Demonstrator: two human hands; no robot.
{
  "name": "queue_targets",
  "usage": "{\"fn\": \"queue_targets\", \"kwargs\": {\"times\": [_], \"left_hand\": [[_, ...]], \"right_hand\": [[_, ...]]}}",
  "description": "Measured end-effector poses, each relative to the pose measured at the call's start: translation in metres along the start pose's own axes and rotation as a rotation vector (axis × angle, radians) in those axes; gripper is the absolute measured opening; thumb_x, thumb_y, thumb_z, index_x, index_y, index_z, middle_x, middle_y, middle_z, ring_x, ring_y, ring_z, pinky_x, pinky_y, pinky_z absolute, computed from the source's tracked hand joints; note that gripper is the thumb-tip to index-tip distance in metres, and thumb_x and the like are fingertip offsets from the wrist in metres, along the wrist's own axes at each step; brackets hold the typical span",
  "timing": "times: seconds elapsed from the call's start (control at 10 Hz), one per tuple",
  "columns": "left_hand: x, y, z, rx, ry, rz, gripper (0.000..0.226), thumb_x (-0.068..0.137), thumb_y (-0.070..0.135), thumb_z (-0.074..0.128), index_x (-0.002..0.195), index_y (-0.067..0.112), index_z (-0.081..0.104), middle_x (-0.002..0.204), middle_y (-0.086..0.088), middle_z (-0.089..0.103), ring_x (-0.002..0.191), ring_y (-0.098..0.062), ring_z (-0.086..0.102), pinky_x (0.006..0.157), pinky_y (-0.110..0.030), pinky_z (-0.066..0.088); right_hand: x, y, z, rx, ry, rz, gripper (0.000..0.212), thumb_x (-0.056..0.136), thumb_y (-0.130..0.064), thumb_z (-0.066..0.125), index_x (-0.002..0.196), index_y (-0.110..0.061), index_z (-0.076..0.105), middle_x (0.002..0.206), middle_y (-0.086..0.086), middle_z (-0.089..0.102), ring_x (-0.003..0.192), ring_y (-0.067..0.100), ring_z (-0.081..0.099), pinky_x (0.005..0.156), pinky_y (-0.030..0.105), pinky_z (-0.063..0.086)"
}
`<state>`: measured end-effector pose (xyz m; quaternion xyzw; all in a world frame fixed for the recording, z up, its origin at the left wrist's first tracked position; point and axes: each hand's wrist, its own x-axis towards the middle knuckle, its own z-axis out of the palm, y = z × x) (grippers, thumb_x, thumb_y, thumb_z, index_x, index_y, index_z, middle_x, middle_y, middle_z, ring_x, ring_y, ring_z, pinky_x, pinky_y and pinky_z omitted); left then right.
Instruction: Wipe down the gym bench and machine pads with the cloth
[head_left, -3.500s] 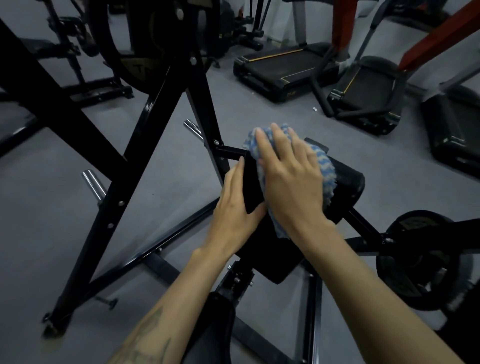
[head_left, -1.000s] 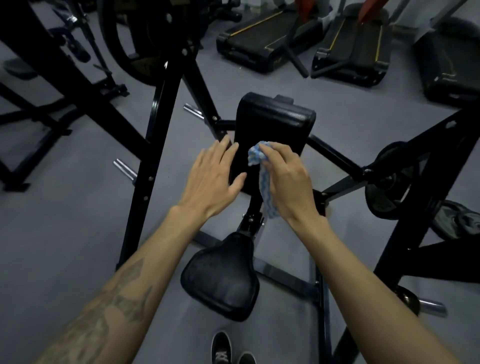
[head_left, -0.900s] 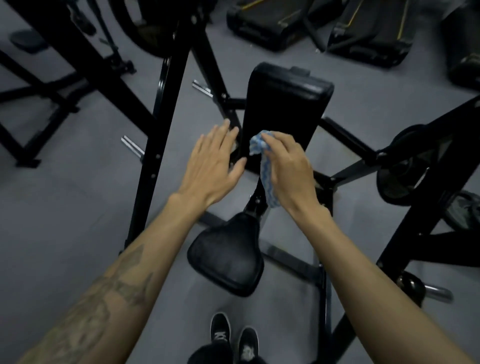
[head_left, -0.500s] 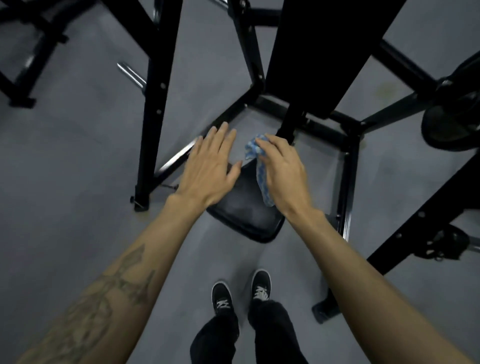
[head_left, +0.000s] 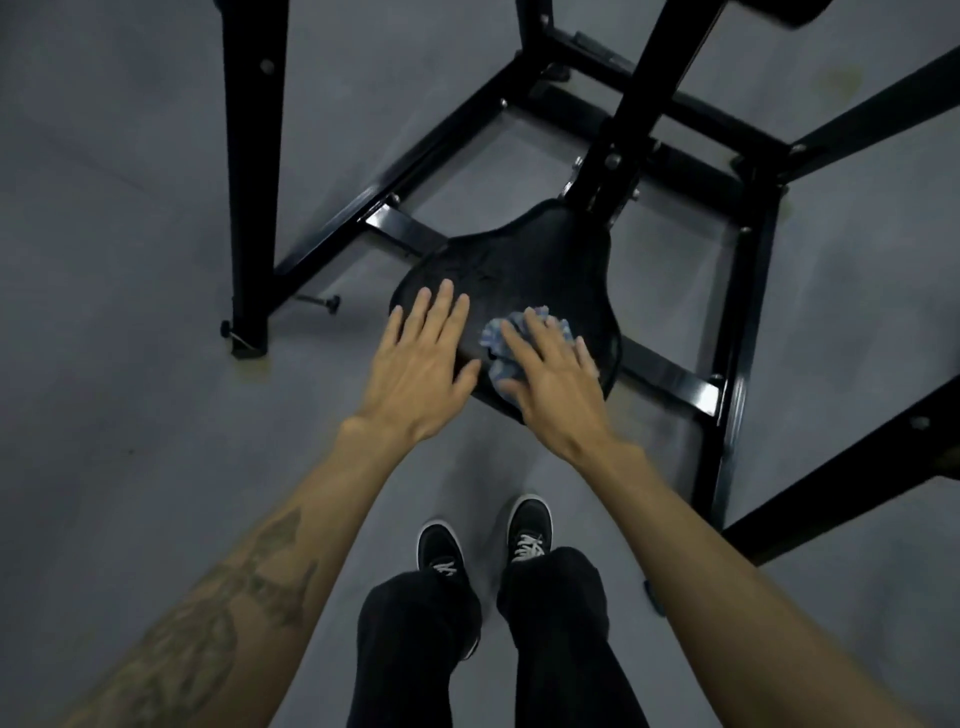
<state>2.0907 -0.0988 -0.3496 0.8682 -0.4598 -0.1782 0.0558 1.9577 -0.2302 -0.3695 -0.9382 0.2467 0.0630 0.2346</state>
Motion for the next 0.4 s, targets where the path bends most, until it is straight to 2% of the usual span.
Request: {"fn": "queue_targets", "kwargs": {"times": [0.1,0.4], "left_hand": [[-0.005,-0.003,0.01,-0.01,-0.027,-0.026,0.078,0.105,0.05,0.038,0.163,0.015,0.0,0.171,-0.005,-0.009,0.158,-0.024,-0.007,0.129,-0.047,0.002],[-0.021,0.011,-0.009,-0.015,0.01,-0.039,0.077,0.105,0.049,0.036,0.163,0.015,0.001,0.171,-0.006,-0.008,0.158,-0.024,-0.008,0.129,-0.046,0.0]], "right_hand": [[-0.009,0.003,0.01,-0.016,-0.02,0.012,0.075,0.1,-0.041,0.056,0.161,-0.03,0.014,0.169,0.002,0.003,0.156,0.026,-0.003,0.125,0.05,0.002],[-0.022,-0.008,-0.028,-0.021,-0.008,0.02,0.073,0.101,-0.04,0.054,0.161,-0.028,0.014,0.169,0.002,0.001,0.156,0.026,-0.004,0.125,0.05,0.003]]}}
